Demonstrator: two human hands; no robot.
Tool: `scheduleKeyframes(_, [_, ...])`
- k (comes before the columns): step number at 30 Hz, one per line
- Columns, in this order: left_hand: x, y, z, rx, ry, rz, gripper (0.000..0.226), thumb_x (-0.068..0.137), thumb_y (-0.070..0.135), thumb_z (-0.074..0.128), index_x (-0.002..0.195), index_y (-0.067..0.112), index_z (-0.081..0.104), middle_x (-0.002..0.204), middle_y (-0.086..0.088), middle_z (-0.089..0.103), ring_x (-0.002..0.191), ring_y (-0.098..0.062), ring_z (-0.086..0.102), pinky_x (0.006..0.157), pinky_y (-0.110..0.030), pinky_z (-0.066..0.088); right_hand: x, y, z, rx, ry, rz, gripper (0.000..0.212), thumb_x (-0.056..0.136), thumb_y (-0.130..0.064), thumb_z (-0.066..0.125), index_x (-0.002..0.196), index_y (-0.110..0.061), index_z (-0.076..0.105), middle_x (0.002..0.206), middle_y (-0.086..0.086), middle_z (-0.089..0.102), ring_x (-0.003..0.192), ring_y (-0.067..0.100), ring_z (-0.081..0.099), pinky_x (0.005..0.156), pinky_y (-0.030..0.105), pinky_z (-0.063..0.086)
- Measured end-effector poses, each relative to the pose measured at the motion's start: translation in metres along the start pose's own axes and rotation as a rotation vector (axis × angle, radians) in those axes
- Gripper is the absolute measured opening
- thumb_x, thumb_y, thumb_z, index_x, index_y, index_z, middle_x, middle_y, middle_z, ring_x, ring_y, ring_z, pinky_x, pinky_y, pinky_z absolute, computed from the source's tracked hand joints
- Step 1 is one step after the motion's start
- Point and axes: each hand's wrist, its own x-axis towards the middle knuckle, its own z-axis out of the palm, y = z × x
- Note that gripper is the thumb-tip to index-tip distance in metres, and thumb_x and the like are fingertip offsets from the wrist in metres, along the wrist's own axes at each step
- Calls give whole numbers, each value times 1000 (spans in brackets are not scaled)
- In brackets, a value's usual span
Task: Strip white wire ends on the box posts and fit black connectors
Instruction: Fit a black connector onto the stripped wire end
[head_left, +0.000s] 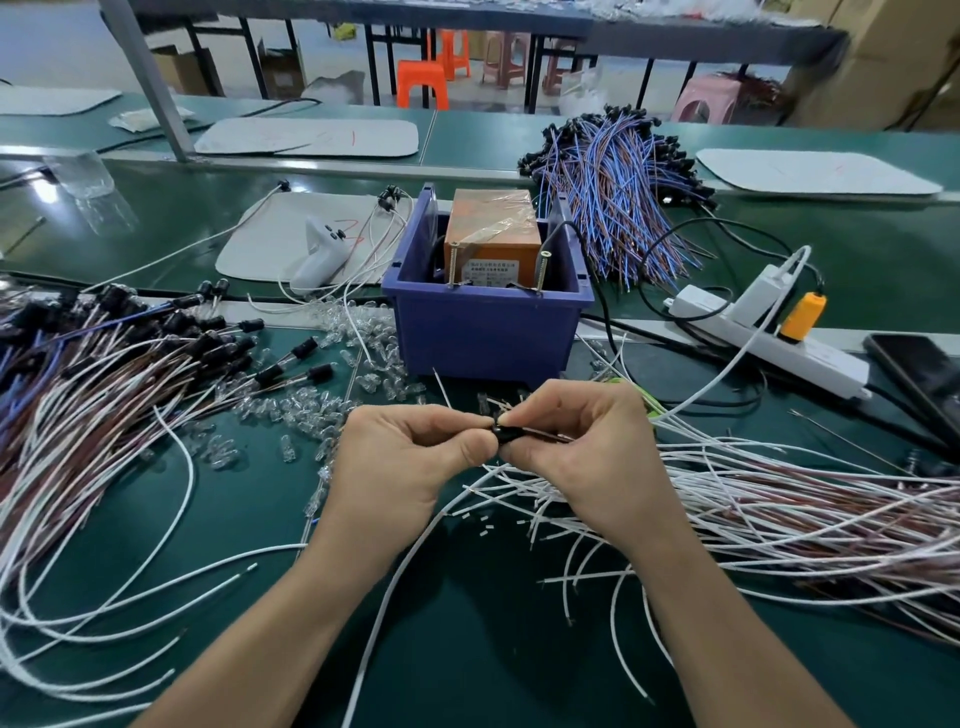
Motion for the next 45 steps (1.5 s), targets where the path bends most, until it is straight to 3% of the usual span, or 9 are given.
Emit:
scheduleKeyframes(4, [4,-1,-6,-92,-91,-91,22,55,20,88,76,14,83,76,-13,78,68,-18,73,69,-21,58,-1,-3,-1,-5,-41,-6,23,71,4,87,79,-16,79,76,0,78,71,16,76,66,24,58])
scheduleKeyframes(14, [3,-6,-8,-59,-38,9,23,58,27,91,74,14,83,73,-12,77,65,-18,74,64,-21,57,-3,4,3,45,-72,20,18,75,-1,87,81,-14,77,74,2,77,66,14,74,61,20,54])
scheduleKeyframes(19, [3,-8,2,-14,81,123,9,76,33,85,83,28,82,77,-1,79,72,-13,74,72,-24,59,-2,-6,13,-17,54,-1,13,83,-9,83,84,-19,75,75,4,77,72,25,76,69,41,63])
scheduleKeyframes(26, [-7,11,27,53,-156,244,31,98,47,55,127,43,67,123,17,73,120,-5,66,98,-22,52,24,-70,0,980,130,118,13,82,-16,64,78,-9,74,63,6,57,51,16,42,62,28,40])
scheduleKeyframes(29, [-3,29,47,54,-221,309,29,108,38,43,120,31,69,108,6,75,100,-17,69,86,-34,55,41,-99,0,1177,95,139,21,85,-15,57,75,-4,71,52,5,47,47,16,34,58,28,44])
scheduleKeyframes(33, [13,53,34,-49,-201,248,20,98,22,62,102,33,78,79,-1,77,62,-5,63,60,-14,47,49,-113,-19,1296,185,98,17,85,-13,55,79,-2,67,53,4,46,48,17,31,56,29,39])
scheduleKeyframes(38, [24,74,-14,135,-215,229,31,89,14,76,94,44,82,76,6,78,64,-1,68,63,-9,50,30,-95,-53,1268,260,137,24,94,-12,53,82,-3,72,68,8,55,55,19,43,61,31,46])
scheduleKeyframes(42, [26,76,-36,441,-84,243,33,83,23,85,83,55,78,69,12,74,54,-17,62,52,-18,46,5,-70,-57,1144,371,269,26,94,-16,57,79,-6,76,78,9,63,64,21,57,70,36,54])
scheduleKeyframes(45, [21,74,-47,525,-35,257,38,81,19,86,82,56,76,61,21,70,47,-1,59,46,-5,39,-15,-57,-62,1051,482,347,22,87,-16,59,78,-6,76,82,13,70,68,23,66,70,36,56])
